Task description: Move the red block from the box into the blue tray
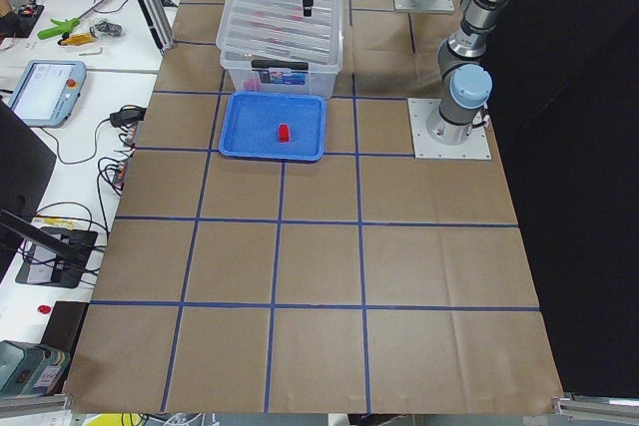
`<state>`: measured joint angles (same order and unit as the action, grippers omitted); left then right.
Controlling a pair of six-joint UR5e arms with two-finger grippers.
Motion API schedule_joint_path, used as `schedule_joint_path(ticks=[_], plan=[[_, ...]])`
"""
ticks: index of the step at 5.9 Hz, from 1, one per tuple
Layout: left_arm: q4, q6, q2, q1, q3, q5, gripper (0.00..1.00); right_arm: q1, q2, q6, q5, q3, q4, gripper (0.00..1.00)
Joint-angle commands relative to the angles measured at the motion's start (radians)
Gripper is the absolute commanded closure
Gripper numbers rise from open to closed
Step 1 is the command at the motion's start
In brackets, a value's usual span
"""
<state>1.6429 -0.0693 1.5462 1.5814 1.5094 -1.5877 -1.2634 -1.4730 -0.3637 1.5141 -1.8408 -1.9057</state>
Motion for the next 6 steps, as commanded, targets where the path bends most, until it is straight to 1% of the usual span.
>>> schedule_joint_path(ticks=[1,2,4,5,6], plan=[[-0.002,-0.001,0.0,0.0,0.0,0.0,0.02,-0.021,0.0,0.012,0.0,0.002,-0.001,0.0],[0.0,-0.001,-0.002,0.0,0.0,-0.002,0.02,-0.021,-0.003,0.006,0.001,0.015,-0.006,0.0],[0.0,-0.001,-0.002,0.002,0.0,-0.002,0.02,-0.022,-0.003,0.008,0.006,0.09,0.019,0.0],[0.0,-0.001,-0.002,0.002,0.002,-0.002,0.02,-0.027,-0.004,0.012,0.009,0.145,0.069,0.0],[0.0,-0.001,-0.002,0.002,0.002,-0.002,0.02,-0.045,-0.004,0.037,0.012,0.226,0.156,0.0]])
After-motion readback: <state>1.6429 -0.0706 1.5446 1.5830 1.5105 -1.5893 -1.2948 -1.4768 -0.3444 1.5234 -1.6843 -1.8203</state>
